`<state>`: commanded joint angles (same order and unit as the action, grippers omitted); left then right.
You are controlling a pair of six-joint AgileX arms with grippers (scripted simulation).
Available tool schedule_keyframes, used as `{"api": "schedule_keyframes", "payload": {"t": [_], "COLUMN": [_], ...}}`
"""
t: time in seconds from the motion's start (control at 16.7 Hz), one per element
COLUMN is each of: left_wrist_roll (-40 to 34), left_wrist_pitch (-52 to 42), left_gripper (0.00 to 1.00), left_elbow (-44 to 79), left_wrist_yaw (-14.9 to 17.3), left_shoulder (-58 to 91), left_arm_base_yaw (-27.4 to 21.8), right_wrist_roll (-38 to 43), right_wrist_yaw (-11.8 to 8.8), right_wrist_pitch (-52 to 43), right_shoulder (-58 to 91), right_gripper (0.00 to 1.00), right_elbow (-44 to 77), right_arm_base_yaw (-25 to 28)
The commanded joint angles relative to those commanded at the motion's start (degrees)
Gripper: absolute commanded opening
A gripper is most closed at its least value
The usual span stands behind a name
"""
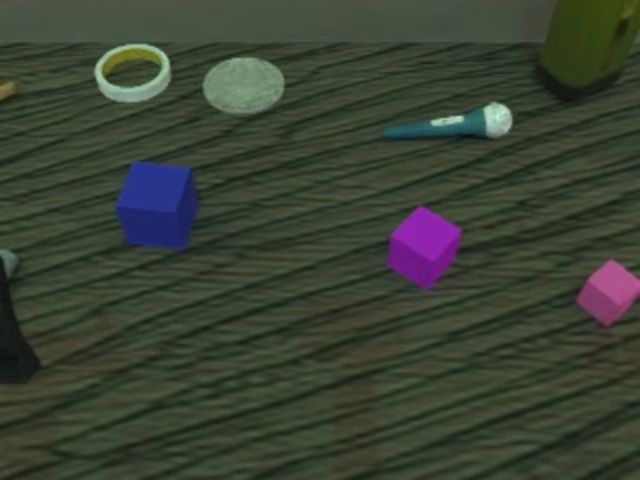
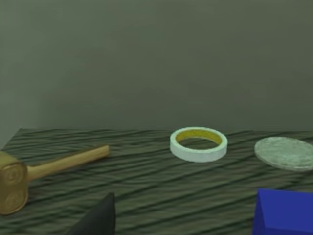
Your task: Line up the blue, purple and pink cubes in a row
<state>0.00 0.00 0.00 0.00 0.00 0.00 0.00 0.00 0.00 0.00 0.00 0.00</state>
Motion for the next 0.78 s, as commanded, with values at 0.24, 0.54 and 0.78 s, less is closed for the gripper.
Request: {"api": "schedule_keyframes", "payload": {"t": [0.24, 0.54, 0.78], "left_wrist_roll": [0.0, 0.0, 0.0], "left_wrist_pitch": [0.0, 0.0, 0.0], "left_gripper": [1.0, 1.0, 1.0], "left_elbow": [0.0, 0.0, 0.0], "left_wrist_yaw": [0.0, 0.0, 0.0], "left_shoulder": [0.0, 0.0, 0.0], "left_arm_base_yaw": [0.0, 0.0, 0.0], "right_wrist_roll": [-0.7, -5.6, -11.9], "right_wrist_yaw": [-0.1, 0.0, 0.2], "right_wrist_pitch": [-1.2, -10.8, -22.7], "right_shoulder": [1.8, 16.9, 39.5], "right_gripper": [1.0, 1.0, 1.0], "right_elbow": [1.7, 14.8, 30.1], "right_arm_base_yaw": [0.2, 1.4, 2.7]}}
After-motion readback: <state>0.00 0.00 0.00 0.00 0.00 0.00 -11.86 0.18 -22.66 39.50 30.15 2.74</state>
